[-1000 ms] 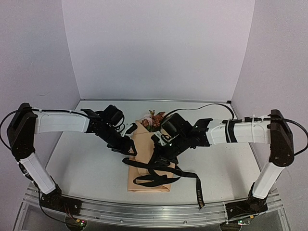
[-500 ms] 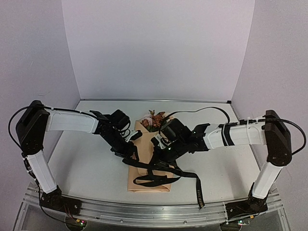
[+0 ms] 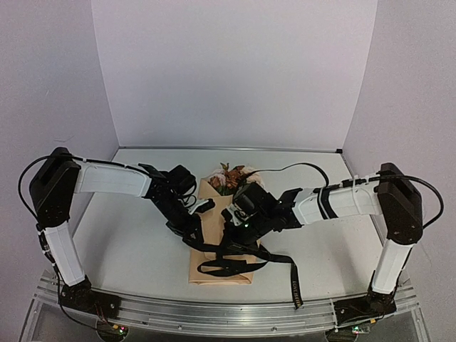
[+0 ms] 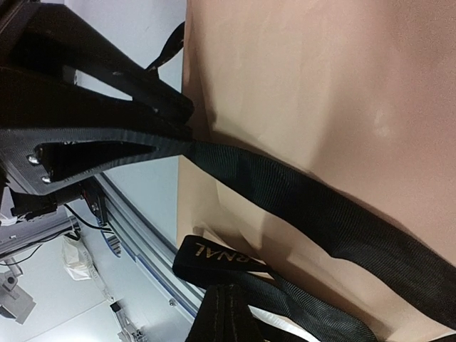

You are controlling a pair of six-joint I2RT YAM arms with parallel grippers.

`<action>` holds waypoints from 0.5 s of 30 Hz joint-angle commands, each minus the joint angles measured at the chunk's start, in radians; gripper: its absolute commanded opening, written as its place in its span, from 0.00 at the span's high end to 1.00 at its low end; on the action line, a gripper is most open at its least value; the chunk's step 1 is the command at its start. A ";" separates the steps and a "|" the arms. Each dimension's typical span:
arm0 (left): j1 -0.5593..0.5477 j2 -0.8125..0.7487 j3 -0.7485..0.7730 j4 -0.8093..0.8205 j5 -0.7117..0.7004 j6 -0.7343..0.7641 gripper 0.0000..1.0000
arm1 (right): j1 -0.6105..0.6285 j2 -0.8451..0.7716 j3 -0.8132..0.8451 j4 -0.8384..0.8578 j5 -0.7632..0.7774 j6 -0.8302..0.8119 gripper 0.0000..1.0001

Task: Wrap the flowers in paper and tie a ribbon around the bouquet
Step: Cross the ribbon over the folded bouquet.

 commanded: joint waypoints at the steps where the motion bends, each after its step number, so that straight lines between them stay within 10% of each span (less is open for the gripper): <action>1: -0.002 0.003 0.045 -0.020 0.028 0.021 0.92 | 0.004 0.026 0.032 0.028 0.010 0.003 1.00; 15: 0.040 -0.091 0.015 0.076 0.085 -0.047 1.00 | 0.004 0.064 0.063 0.040 0.020 0.025 1.00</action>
